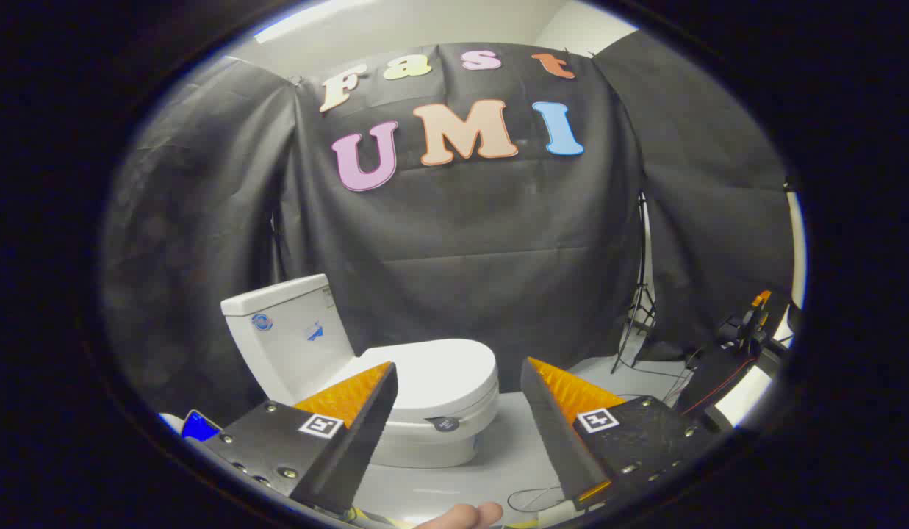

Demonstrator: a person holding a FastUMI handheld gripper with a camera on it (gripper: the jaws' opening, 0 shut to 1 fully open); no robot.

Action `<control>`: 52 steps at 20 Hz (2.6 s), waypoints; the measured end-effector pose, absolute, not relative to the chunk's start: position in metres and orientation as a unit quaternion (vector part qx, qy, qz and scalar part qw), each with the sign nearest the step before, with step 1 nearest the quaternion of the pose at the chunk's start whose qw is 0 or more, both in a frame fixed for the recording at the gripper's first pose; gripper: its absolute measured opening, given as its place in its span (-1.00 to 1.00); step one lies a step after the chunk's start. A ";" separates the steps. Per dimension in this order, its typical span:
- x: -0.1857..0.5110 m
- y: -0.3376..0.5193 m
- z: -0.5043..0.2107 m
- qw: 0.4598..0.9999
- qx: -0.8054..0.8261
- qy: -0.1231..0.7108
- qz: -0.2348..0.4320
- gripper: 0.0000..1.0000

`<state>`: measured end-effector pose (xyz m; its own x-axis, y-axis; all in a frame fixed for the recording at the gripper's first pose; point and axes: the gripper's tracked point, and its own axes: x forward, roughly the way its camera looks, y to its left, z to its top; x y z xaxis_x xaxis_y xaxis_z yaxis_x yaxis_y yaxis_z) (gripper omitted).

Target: Open the toilet lid.

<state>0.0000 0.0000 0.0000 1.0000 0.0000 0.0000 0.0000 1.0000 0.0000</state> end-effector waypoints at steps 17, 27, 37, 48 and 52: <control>0.012 -0.015 -0.010 1.000 -0.003 0.001 -0.018 0.99; 0.072 -0.011 -0.053 0.999 0.010 0.030 -0.009 1.00; 0.135 0.017 -0.138 0.995 0.036 0.095 0.012 1.00; 0.175 0.029 -0.191 0.958 0.279 0.061 0.025 0.99; 0.185 0.025 -0.210 0.939 0.337 0.057 0.022 0.97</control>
<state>0.1846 0.0251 -0.2100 0.9926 0.0805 -0.0914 -0.0039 0.7715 0.6362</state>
